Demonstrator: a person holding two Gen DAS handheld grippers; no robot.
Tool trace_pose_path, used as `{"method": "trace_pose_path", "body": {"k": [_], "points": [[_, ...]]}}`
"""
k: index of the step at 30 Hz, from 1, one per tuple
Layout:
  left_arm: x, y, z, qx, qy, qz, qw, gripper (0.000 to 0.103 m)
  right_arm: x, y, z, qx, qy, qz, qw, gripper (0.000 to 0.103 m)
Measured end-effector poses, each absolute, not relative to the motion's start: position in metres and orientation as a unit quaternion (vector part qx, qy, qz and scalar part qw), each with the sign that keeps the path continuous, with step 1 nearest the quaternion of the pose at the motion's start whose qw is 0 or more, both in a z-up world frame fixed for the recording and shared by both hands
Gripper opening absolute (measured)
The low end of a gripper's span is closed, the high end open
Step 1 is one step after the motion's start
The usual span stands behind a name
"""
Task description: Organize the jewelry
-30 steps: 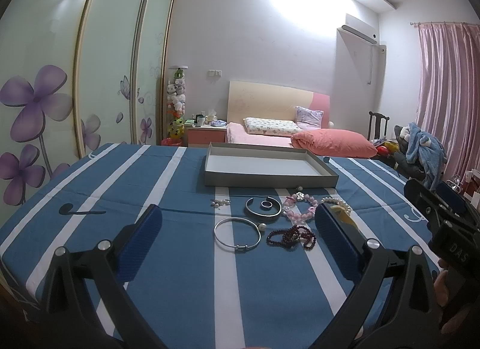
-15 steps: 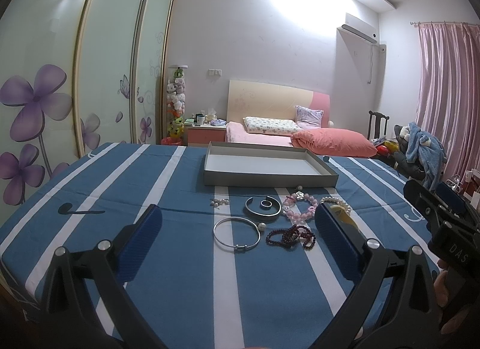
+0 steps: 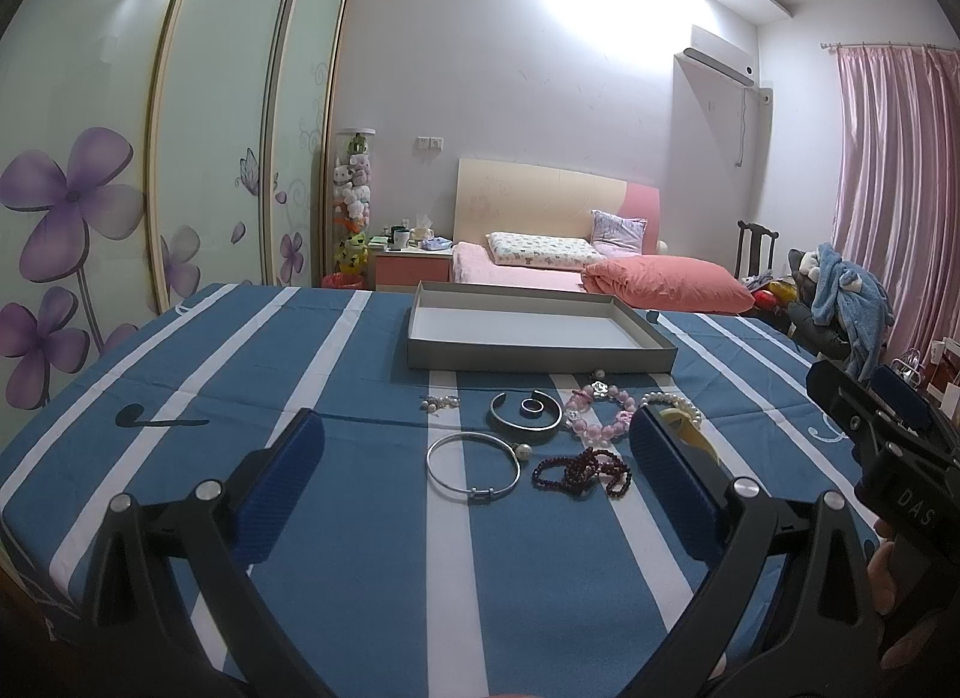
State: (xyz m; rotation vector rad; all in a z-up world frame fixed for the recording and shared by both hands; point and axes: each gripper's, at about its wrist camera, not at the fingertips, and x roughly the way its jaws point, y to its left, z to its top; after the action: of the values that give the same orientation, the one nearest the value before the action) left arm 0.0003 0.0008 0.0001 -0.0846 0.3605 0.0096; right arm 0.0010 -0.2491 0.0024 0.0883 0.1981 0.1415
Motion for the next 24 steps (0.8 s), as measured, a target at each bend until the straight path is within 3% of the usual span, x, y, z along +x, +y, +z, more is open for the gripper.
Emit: {"method": "trace_pose_path", "body": {"k": [24], "points": [[0.0005,0.0023,-0.0028,-0.042,0.182,0.004,0.982,0.099,0.0021,-0.2473,0.0037,0.045,0.101,0.070,0.991,0.101]]}}
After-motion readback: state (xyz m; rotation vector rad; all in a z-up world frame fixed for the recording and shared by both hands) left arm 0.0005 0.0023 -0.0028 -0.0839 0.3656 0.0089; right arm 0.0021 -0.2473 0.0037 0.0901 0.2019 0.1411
